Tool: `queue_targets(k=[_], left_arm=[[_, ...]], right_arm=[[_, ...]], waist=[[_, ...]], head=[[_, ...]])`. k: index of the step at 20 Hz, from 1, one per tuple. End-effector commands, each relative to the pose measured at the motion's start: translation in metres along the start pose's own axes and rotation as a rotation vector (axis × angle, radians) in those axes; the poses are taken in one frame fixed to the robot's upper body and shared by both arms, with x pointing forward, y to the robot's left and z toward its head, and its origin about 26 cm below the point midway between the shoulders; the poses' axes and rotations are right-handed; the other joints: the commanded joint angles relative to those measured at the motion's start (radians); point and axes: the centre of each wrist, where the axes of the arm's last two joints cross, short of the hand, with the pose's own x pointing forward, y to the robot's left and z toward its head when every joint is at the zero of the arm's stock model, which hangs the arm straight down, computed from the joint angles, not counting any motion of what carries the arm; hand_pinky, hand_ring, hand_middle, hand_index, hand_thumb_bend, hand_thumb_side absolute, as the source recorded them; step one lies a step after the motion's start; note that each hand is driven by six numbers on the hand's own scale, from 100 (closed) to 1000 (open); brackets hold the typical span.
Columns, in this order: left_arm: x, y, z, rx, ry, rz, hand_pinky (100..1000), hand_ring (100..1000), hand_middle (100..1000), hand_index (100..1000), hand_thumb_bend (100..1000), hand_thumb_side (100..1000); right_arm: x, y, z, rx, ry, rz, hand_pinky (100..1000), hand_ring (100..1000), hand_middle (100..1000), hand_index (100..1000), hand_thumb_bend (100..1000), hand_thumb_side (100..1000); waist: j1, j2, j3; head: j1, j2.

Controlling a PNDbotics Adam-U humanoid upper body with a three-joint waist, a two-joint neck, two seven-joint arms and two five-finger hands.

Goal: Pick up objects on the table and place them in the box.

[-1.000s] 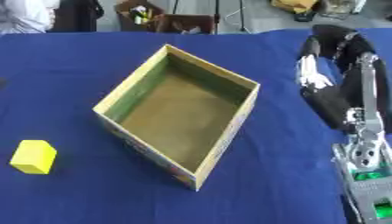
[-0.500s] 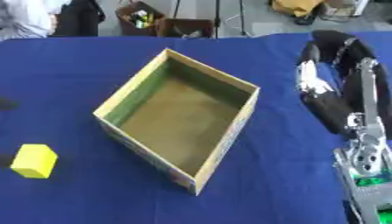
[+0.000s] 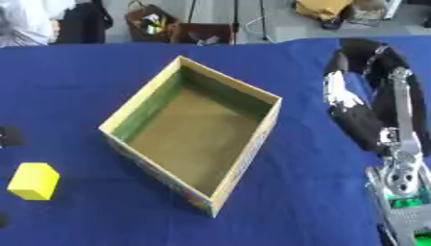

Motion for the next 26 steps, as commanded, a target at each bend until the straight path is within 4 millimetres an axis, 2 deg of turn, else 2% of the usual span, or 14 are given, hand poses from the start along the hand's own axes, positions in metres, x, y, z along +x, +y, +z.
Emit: queue_targets(k=[1,3,12,20,26], left_arm=[[-0.008,0.005,0.001,-0.036,0.03,-0.062,807,880,912,1000,863,1000],[-0.01,0.003,-0.004,-0.048,0.028,-0.074,803,871,877,1000,856,1000],[-0.022,-0.002,-0.017,-0.023,0.024,-0.084,770,861,878,1000,807,1000],[-0.032,-0.012,-0.027,-0.068,0.033,-0.09,762,858,875,1000,787,990],[-0.035,-0.018,-0.035,-0.081,0.016,-0.073,729,835,842,994,774,975]], right_arm=[[0.005,-0.003,-0.003,0.011,-0.028,0.004,735,671,615,743,100,430],[0.005,-0.002,-0.003,0.013,-0.029,0.003,735,671,615,743,100,431],[0.006,-0.001,-0.003,0.018,-0.028,0.001,736,671,614,743,100,430],[0.006,0.0,-0.003,0.019,-0.029,0.002,737,671,614,744,100,430],[0.006,-0.001,-0.003,0.016,-0.029,0.004,738,672,614,744,100,430]], waist=[[0.002,-0.012,-0.003],[0.002,-0.01,-0.006],[0.002,-0.004,-0.014],[0.005,0.005,-0.021],[0.004,0.011,-0.027]], head=[[0.005,-0.011],[0.007,-0.011],[0.013,-0.018],[0.019,-0.023],[0.021,-0.027]])
